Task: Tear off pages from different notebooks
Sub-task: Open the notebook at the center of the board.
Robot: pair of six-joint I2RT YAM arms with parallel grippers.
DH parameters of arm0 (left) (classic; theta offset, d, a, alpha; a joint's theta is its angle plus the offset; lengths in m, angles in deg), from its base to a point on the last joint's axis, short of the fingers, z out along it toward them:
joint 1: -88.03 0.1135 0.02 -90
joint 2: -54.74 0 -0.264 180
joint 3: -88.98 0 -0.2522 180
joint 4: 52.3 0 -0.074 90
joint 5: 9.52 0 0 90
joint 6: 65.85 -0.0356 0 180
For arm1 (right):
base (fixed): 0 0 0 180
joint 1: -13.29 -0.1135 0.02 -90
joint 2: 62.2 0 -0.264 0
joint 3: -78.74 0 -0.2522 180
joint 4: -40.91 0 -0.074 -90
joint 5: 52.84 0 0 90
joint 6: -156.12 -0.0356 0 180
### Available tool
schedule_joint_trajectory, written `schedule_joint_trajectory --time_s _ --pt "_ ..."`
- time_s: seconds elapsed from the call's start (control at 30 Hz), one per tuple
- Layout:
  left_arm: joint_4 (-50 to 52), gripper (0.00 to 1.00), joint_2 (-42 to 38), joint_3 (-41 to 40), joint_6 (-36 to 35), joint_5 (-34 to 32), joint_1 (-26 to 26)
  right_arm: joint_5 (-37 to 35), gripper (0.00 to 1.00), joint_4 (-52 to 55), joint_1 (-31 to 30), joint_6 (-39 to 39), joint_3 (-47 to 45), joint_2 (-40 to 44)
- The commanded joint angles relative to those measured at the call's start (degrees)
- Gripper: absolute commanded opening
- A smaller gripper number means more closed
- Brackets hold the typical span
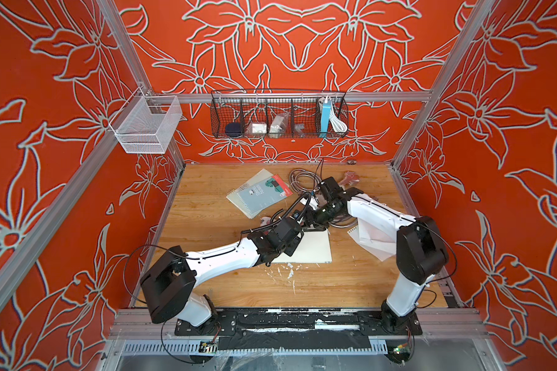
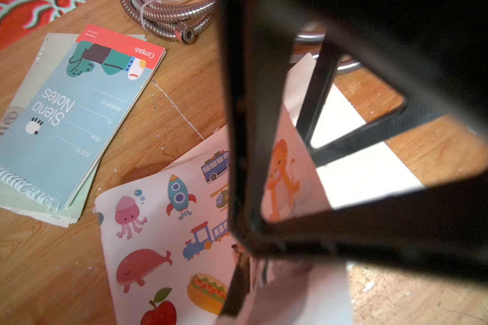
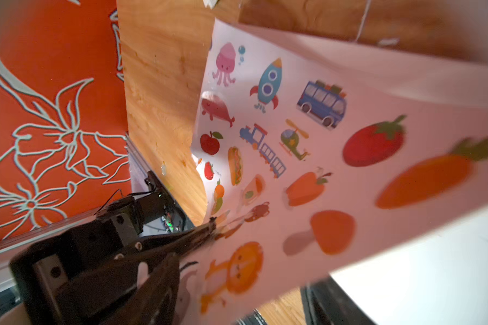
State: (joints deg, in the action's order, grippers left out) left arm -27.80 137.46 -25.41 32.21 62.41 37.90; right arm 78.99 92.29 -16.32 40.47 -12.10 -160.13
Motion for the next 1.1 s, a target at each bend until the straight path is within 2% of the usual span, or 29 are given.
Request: schedule_joint_trajectory --time_s 0.0,0.1,0.2,0.4,0.47,0.57,0.6,0.7,0.8,0.93,0.97,1.07 --pt "1.4 0.0 -4.42 -1.9 3.98 -1.59 1.2 -13.8 0.73 -4.72 0.47 -1.32 -4.09 9.02" --pt "2.06 0.0 -8.23 -4.26 8.58 -3.11 3.96 -23.57 0.76 -8.77 1.08 -3.85 -9.11 16.02" --pt "2.61 0.0 -13.48 -6.87 13.93 -4.02 9.08 -28.62 0.76 -8.8 2.48 -4.92 -11.88 19.43" --pt "5.09 0.04 -25.49 -12.19 22.93 -4.66 20.14 -28.08 0.76 -8.05 3.08 -5.28 -12.71 18.69" --pt "5.83 0.17 -29.74 -13.73 23.92 -4.32 23.13 -28.01 0.76 -7.62 3.06 -5.41 -12.47 17.77" --pt "9.13 0.42 -32.25 -14.9 25.53 -8.13 25.95 -28.28 0.76 -6.99 3.11 -5.94 -12.42 16.56" --pt "11.16 0.47 -32.8 -14.92 26.62 -10.85 26.28 -28.25 0.77 -6.64 3.16 -5.97 -12.38 16.09" --pt "20.54 0.57 -32.91 -13.23 32.16 -21.28 26.9 -28.38 0.76 -5.77 3.22 -6.25 -12.47 14.96" --pt "26.25 0.69 -32.23 -11.38 34.8 -27.6 27.52 -29.3 0.76 -3.93 3.29 -6.16 -11.88 13.64" --pt "30.66 0.83 -31.99 -9.95 38.0 -30.62 29.14 -28.99 0.76 -2.42 3.63 -6.29 -11.19 11.93" --pt "31.95 0.87 -31.92 -9.84 39.65 -30.32 30.18 -29.12 0.76 -1.98 3.68 -6.35 -11.02 11.65" --pt "33.96 0.92 -31.61 -10.02 41.92 -28.55 33.38 -29.48 0.76 -1.25 4.19 -6.34 -10.8 11.41"
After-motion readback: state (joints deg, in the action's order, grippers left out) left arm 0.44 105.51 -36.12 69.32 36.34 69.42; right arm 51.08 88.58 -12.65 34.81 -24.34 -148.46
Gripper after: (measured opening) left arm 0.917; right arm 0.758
